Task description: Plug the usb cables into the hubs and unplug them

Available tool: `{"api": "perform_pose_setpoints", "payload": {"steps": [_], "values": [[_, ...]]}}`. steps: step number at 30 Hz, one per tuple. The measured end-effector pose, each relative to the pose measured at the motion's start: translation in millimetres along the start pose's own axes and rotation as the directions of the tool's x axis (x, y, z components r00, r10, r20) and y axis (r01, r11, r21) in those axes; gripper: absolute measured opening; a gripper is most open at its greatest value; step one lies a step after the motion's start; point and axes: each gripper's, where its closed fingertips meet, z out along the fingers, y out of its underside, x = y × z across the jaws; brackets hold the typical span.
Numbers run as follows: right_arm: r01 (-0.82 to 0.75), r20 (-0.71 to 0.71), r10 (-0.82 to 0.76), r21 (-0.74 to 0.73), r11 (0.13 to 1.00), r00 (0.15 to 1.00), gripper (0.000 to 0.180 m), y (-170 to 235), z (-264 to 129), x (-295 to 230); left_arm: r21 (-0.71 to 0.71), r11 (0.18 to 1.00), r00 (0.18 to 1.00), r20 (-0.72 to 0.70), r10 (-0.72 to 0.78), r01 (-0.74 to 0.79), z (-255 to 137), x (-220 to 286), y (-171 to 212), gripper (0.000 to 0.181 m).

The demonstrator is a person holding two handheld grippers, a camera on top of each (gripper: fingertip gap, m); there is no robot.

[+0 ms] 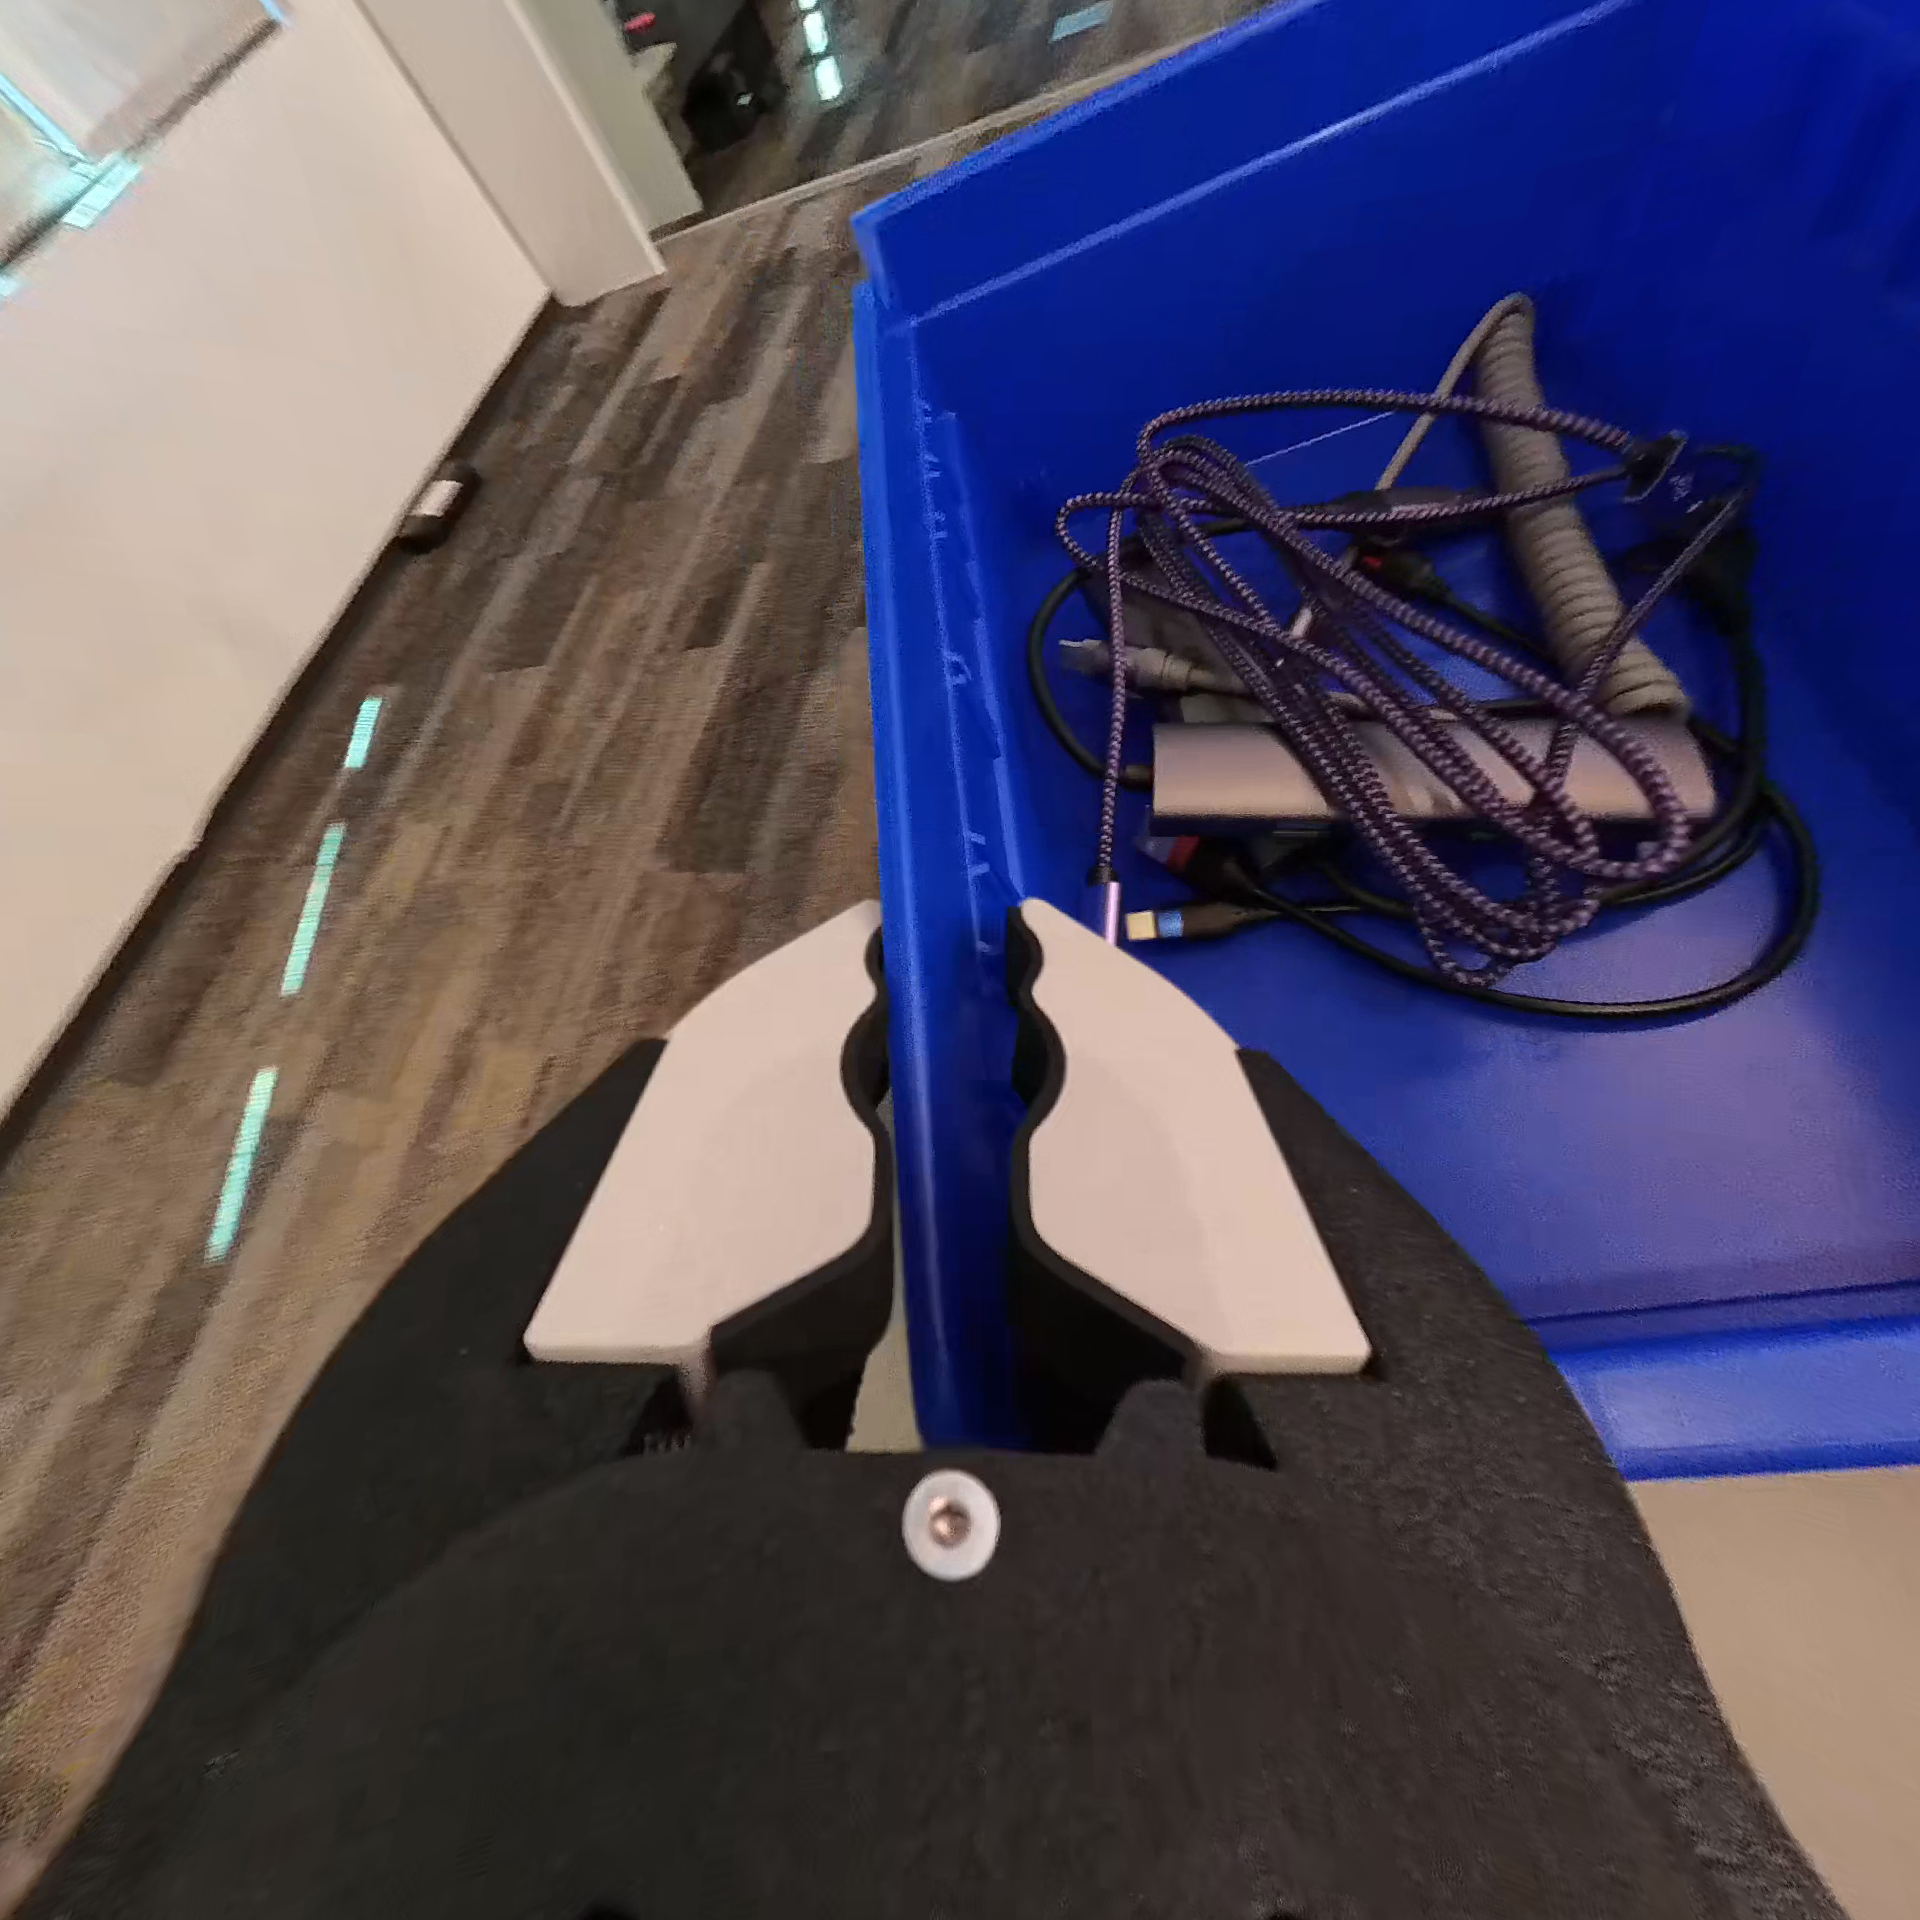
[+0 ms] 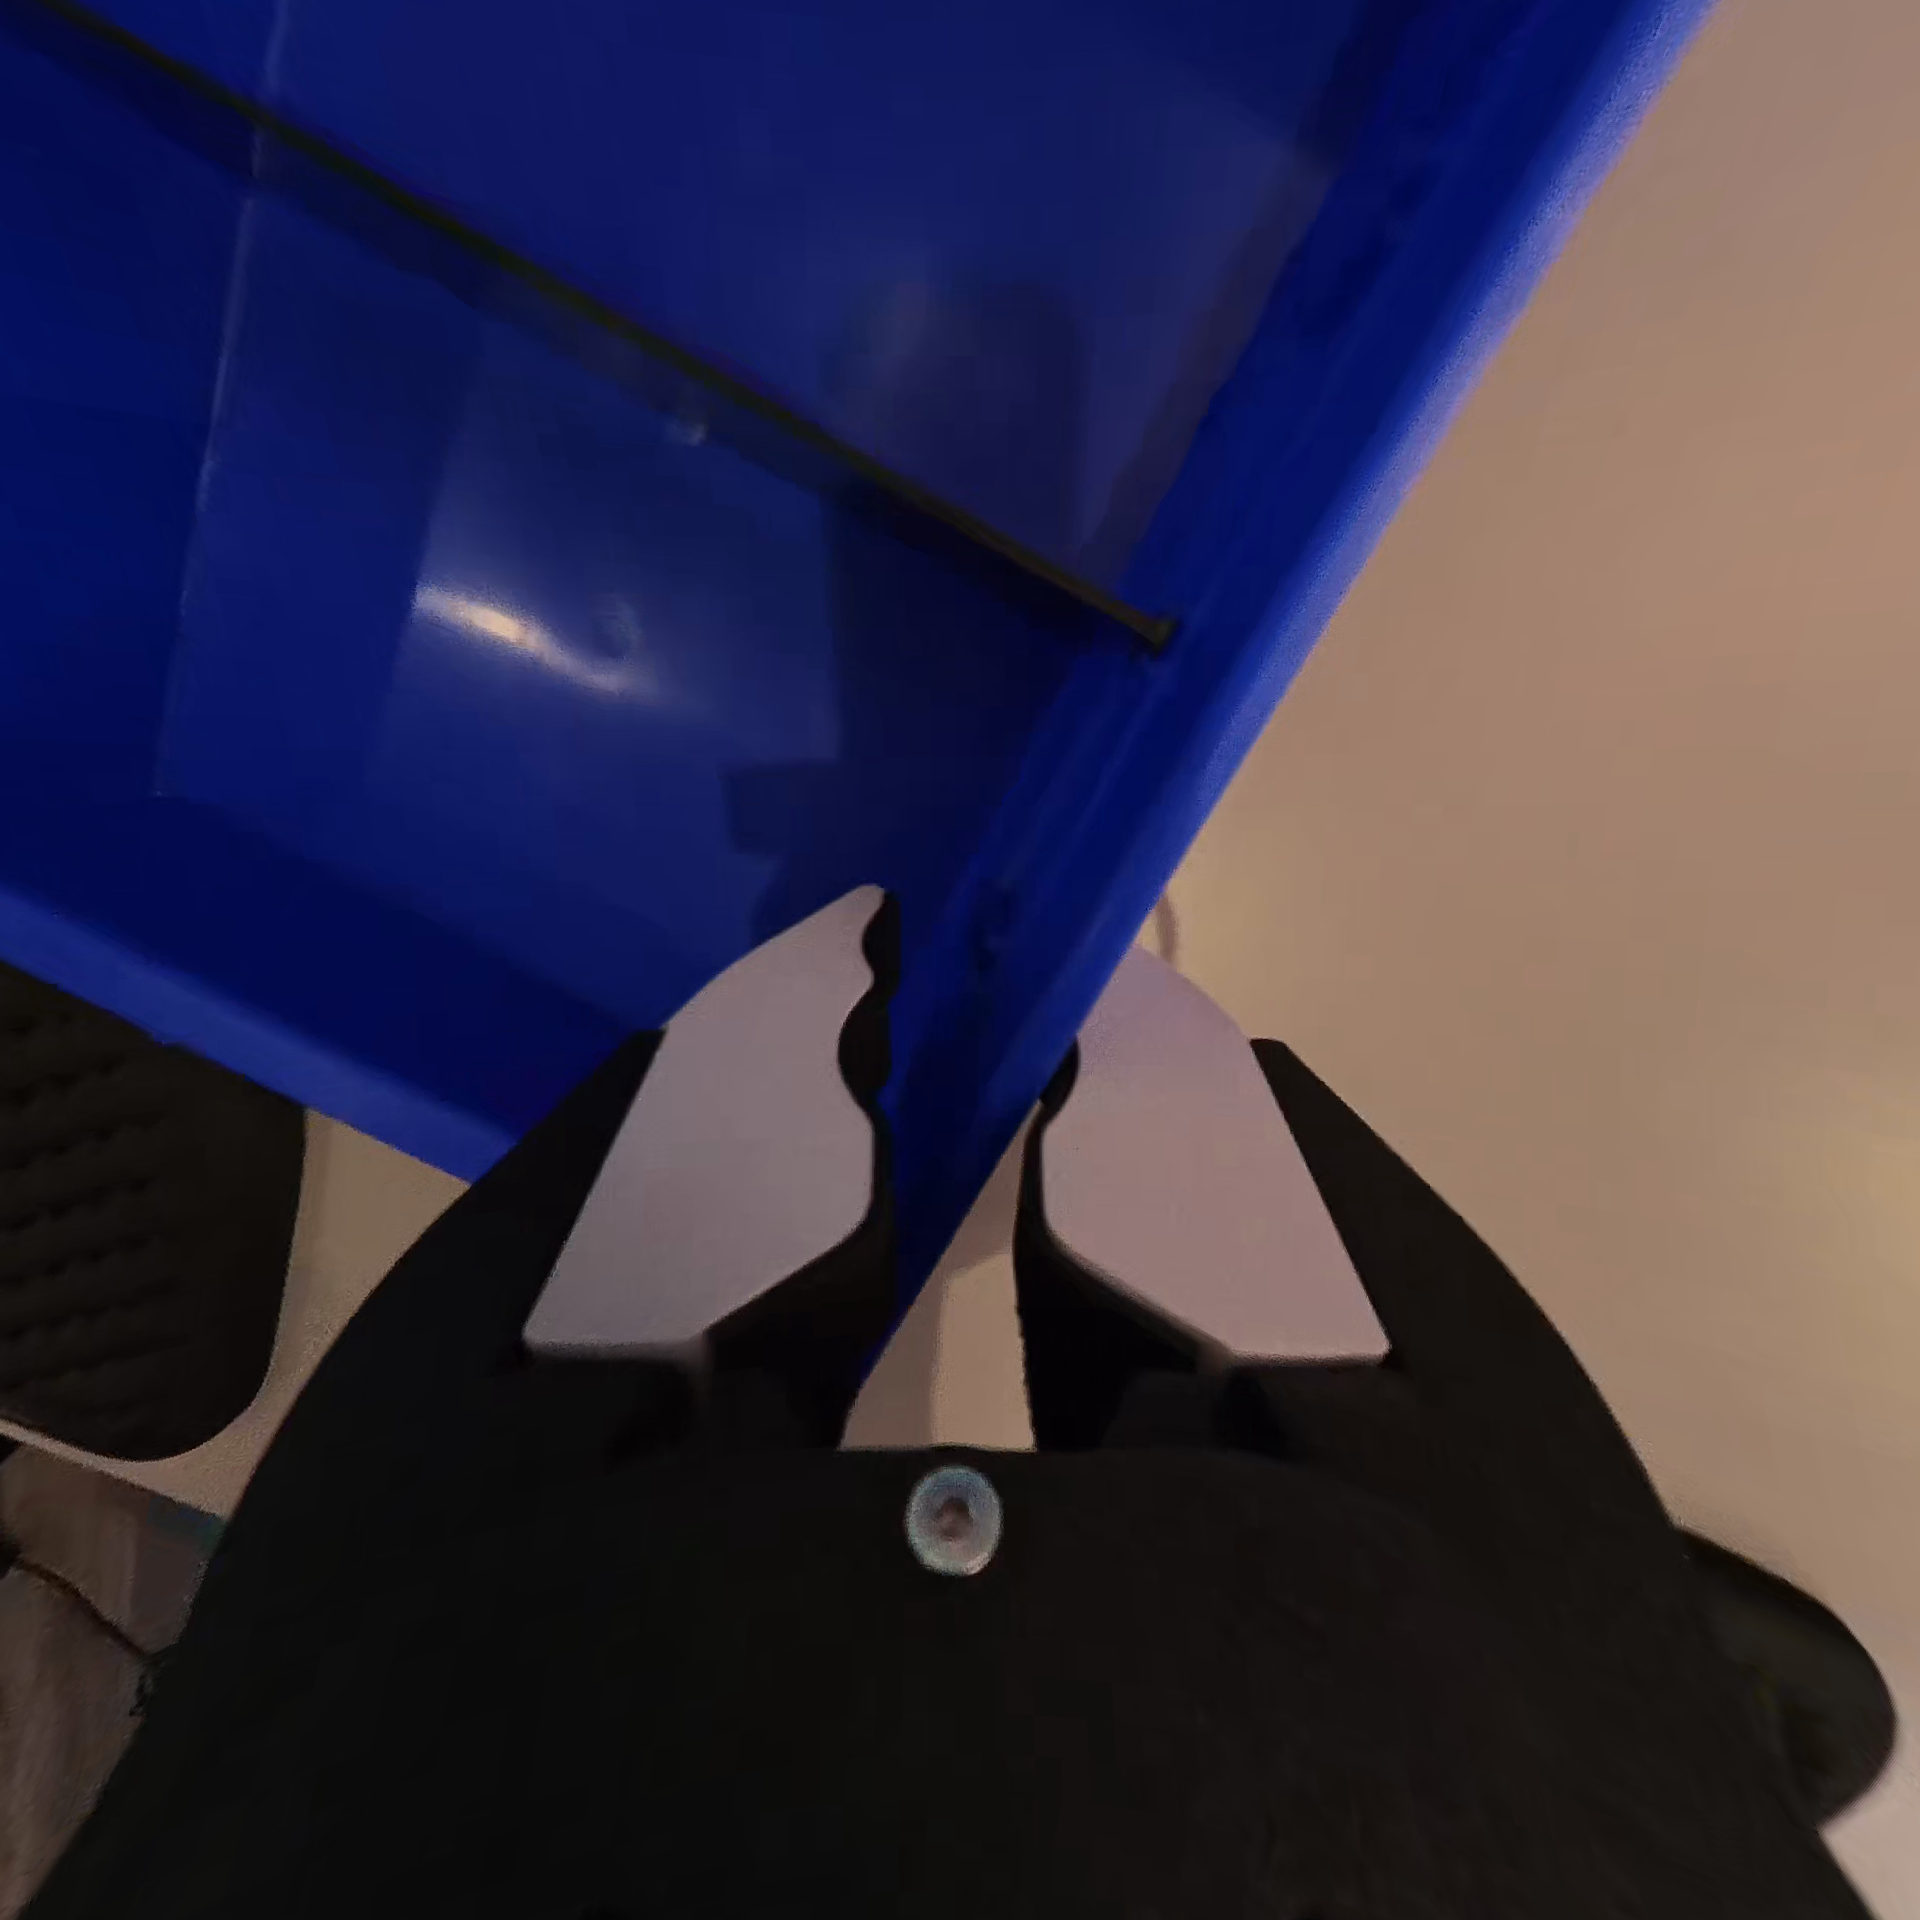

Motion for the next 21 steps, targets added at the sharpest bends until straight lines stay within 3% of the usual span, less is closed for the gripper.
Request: {"api": "perform_pose_setpoints", "payload": {"steps": [4, 6, 10, 12, 21], "values": [[-0.002, 0.032, 0.005, -0.064, 0.998, 0.999, 0.007, -1.3, -1.1, 18.7, 0.021, 0.999, 0.991, -0.133, -0.032, 0.035, 3.0, 5.5, -4.2, 0.012], [-0.03, 0.078, 0.035, -0.069, 0.997, 0.996, 0.006, -2.2, -2.6, 34.1, 0.032, 0.997, 0.98, -0.186, -0.067, 0.074, 2.8, 7.5, -5.4, 0.01], [0.015, 0.042, -0.011, -0.084, 0.996, 0.999, 0.006, 2.6, -10.1, 84.5, 0.053, 0.992, 0.969, -0.224, -0.099, 0.114, 3.6, 8.5, -6.5, 0.007], [-0.05, 0.053, 0.055, -0.094, 0.994, 0.997, 0.006, 7.8, -15.2, 112.8, 0.059, 0.992, 0.972, -0.216, -0.093, 0.108, 4.1, 8.2, -6.7, 0.007], [-0.169, 0.042, 0.171, -0.058, 0.984, 0.984, 0.006, 60.3, -45.5, 279.5, 0.073, 0.991, 0.973, -0.209, -0.095, 0.113, 4.7, 7.8, -7.4, 0.007]]}}
